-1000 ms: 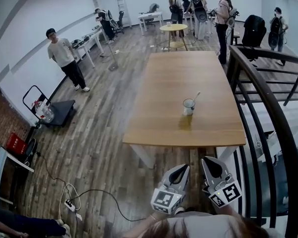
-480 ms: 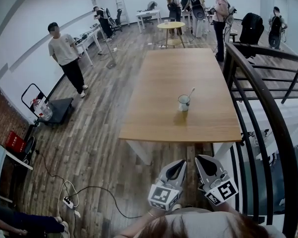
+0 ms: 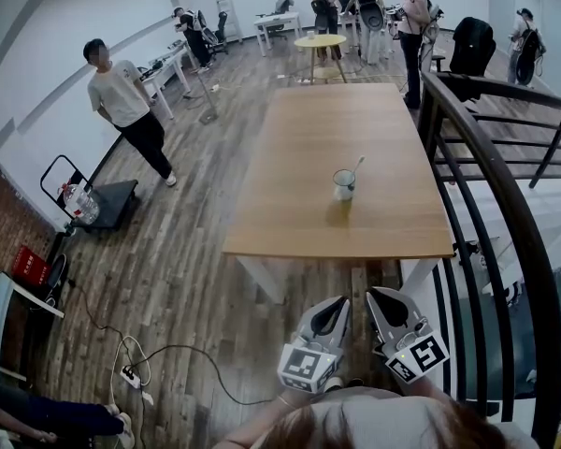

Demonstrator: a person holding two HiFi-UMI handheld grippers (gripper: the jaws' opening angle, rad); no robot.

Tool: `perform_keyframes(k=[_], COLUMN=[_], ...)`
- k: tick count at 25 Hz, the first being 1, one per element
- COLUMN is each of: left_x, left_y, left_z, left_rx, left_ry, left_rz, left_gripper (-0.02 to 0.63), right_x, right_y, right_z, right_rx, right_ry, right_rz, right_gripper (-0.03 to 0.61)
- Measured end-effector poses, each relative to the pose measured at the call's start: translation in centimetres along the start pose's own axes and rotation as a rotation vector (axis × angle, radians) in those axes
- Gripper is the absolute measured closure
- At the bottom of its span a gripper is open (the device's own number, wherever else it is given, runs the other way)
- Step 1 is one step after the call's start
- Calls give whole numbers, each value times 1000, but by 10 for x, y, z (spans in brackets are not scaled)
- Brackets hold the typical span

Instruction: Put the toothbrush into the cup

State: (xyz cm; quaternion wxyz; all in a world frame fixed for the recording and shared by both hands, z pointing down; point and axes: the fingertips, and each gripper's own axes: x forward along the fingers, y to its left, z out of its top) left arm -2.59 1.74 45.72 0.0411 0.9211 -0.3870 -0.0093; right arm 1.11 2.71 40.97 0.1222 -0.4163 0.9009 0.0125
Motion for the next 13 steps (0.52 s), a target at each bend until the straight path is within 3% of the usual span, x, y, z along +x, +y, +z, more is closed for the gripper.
perform_keyframes(k=[13], left_x=[-19], left_y=[0], left_z=[11], left_rx=[2], left_ry=[-5], left_rz=[6], left_gripper=[612], right_x=[2], right_y=[20], right_z=[10], right_rx=[-7], right_ry=[-3], right_rz=[12], right_gripper=[575])
